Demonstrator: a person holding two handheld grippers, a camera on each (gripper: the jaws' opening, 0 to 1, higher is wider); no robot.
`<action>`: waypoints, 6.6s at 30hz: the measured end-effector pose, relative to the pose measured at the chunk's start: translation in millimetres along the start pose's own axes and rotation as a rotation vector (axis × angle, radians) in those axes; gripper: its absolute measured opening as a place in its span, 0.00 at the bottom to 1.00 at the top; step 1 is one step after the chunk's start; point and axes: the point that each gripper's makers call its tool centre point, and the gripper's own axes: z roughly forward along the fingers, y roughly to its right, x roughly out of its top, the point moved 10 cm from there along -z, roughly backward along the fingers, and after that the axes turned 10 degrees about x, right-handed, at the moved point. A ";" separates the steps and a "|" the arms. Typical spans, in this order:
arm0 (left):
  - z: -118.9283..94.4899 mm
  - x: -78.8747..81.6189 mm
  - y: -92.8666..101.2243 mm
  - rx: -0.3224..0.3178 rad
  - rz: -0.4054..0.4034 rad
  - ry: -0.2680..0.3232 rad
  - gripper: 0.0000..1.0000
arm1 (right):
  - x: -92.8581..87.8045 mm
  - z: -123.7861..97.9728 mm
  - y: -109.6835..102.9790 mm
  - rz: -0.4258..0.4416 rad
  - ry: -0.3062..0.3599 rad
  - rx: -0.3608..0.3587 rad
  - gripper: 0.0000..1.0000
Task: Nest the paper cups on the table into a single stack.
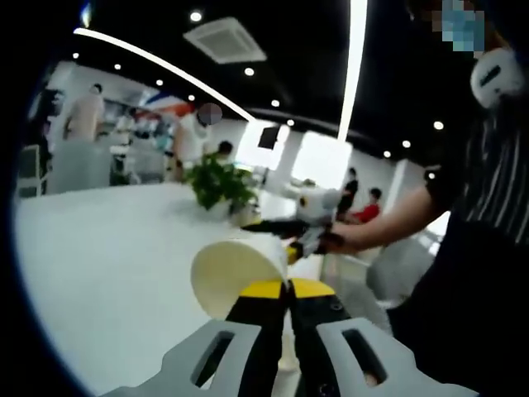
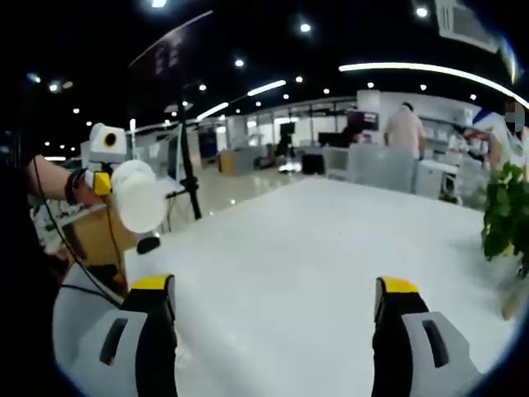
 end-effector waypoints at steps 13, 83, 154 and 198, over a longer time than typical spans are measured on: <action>13.6 2.0 17.0 -0.048 0.194 -0.219 0.00 | -8.3 -5.5 -1.6 0.026 0.011 -0.012 0.97; 65.1 -40.2 49.3 -0.394 1.065 -0.813 0.00 | -32.3 -29.8 -1.0 0.110 0.042 -0.052 0.94; 102.6 -79.9 45.8 -0.468 1.095 -0.907 0.02 | -62.3 -52.0 -0.5 0.217 0.085 -0.103 0.92; 87.1 -69.0 38.2 -0.368 0.910 -0.716 0.39 | -63.1 -41.6 -3.0 0.227 0.069 -0.085 0.92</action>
